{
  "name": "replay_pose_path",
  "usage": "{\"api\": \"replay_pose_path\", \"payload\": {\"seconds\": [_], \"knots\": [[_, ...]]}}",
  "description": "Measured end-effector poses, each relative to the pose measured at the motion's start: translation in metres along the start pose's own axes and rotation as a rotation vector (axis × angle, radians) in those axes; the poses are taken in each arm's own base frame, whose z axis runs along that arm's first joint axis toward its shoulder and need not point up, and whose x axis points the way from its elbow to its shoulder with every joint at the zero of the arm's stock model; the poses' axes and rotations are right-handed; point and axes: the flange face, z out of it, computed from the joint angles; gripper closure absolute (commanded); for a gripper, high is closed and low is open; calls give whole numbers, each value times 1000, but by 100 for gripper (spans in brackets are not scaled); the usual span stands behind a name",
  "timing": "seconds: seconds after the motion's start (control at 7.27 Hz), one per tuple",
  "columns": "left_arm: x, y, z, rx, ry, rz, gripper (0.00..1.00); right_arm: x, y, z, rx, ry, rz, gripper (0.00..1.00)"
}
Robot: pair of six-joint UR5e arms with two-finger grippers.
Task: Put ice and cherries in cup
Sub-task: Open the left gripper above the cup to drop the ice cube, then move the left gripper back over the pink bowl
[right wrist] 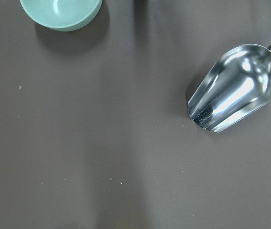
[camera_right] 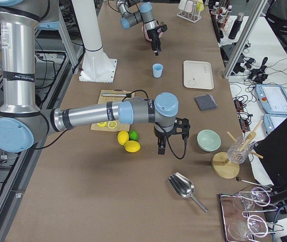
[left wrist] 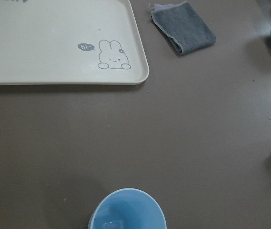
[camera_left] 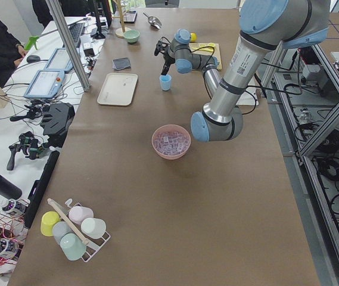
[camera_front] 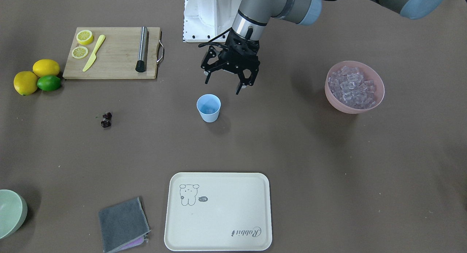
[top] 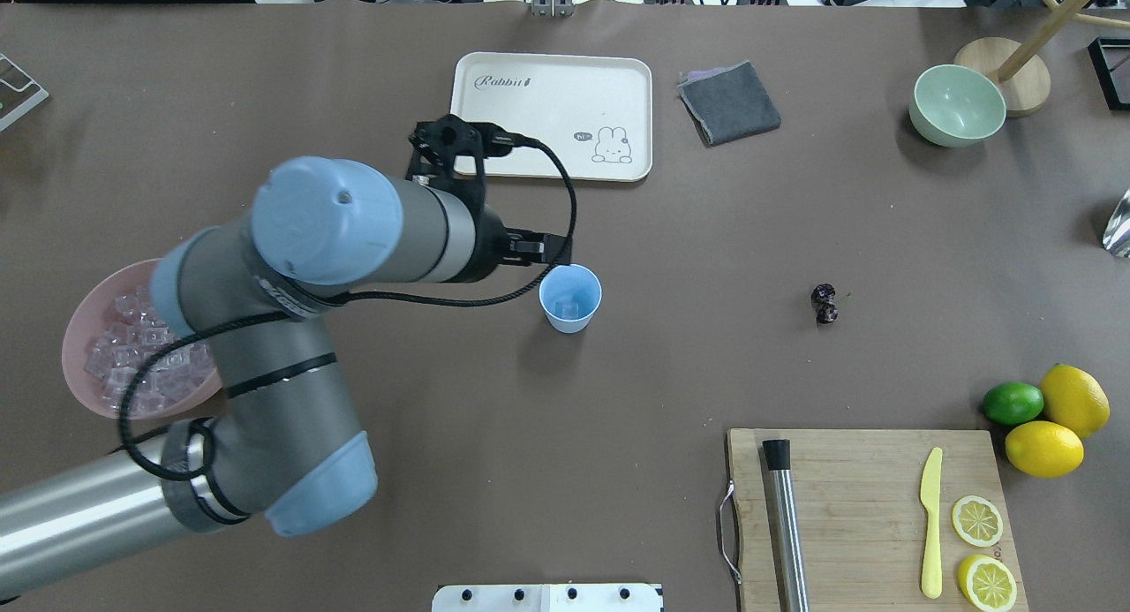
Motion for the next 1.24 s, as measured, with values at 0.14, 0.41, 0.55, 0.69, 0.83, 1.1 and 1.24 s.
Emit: {"api": "replay_pose_path", "payload": {"seconds": [0.14,0.41,0.55,0.69,0.83,1.1,1.24], "knots": [[-41,-7,-21,-14,-44,33,2,0,2,-1,1,-1,0,0],[-129,-28,-55,-63,-100,75,2,-3,6,-2,2,-8,-3,0],[-166,-34,-65,-86,-125,89,2,-4,6,-3,2,-11,-4,0],[-198,-32,-69,-108,-155,93,2,-4,5,-3,3,-11,-5,0],[-222,-22,-71,-130,-181,89,3,-5,4,-4,5,-10,-6,0],[-255,11,-89,-166,-211,95,2,-4,4,-3,4,-8,-4,0],[-270,30,-99,-190,-225,124,2,-3,5,-2,2,-8,-1,0]]}}
